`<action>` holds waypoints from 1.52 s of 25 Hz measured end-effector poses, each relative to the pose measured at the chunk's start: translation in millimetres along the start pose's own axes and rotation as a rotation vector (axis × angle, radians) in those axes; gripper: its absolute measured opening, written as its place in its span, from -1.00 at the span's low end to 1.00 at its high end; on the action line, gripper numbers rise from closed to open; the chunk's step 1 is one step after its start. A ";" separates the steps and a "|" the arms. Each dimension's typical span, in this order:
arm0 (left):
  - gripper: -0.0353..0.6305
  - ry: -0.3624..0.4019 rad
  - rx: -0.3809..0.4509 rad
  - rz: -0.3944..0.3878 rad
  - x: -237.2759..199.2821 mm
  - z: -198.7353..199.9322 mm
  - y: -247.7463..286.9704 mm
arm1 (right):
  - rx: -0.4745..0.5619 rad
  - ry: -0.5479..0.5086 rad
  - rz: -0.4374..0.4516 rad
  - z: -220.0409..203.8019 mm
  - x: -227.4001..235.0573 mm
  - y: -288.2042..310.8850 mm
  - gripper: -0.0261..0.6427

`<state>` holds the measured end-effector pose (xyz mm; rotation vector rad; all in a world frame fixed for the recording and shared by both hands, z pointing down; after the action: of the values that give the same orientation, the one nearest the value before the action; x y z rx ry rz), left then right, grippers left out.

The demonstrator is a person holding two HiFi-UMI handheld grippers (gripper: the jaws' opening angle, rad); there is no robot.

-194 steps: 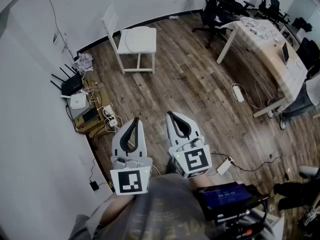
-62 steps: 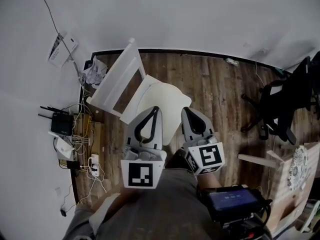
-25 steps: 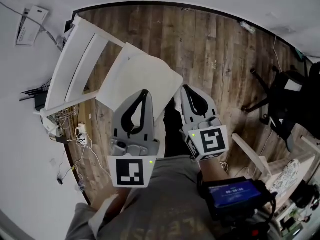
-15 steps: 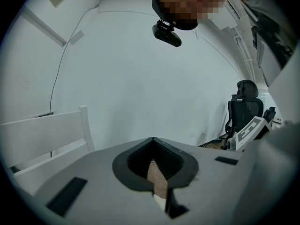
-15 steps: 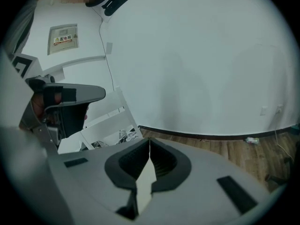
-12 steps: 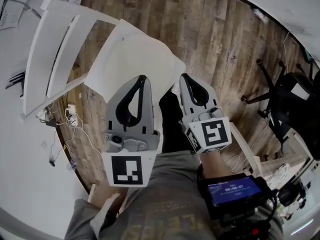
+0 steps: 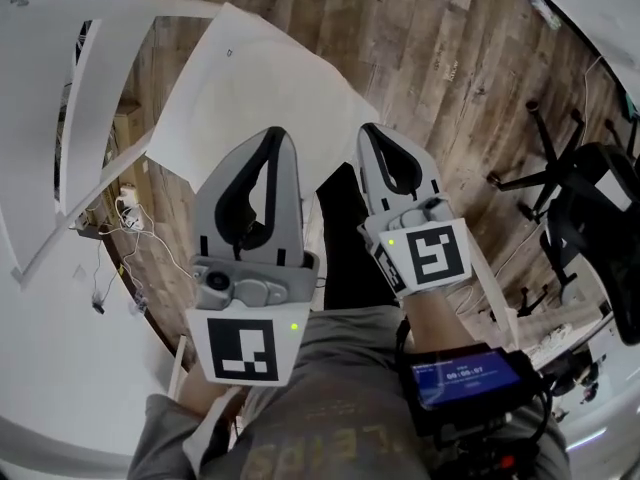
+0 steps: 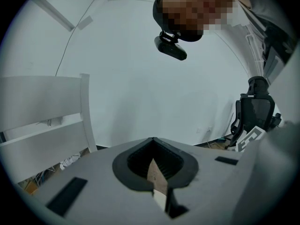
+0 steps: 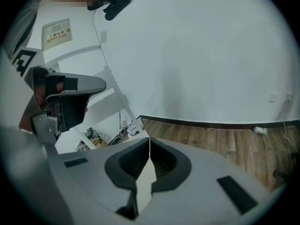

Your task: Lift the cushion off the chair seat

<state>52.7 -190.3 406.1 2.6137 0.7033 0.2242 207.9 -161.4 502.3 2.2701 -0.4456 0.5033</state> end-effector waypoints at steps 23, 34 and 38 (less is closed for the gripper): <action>-0.88 -0.112 -0.099 0.056 0.4 -87.4 40.6 | -0.159 0.056 0.014 -68.3 66.4 75.0 -0.56; -0.88 -0.141 -0.130 0.103 -7.7 -118.7 45.9 | -0.229 0.061 0.097 -95.7 90.3 119.6 0.03; -0.88 -0.144 -0.139 0.107 -11.0 -125.3 40.8 | -0.272 0.023 0.103 -96.1 89.0 131.6 0.04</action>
<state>29.0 -183.2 536.0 2.5071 0.4822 0.1104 203.3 -190.9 685.6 1.9862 -0.5851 0.4891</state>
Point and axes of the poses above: the fingertips, and each gripper's own axes: y forward along the fingers, x to its right, z out of its top, the point moved 8 cm from there along -y, backward along the fingers, and after that the axes turned 13 degrees about y, right-handed, at the moved point
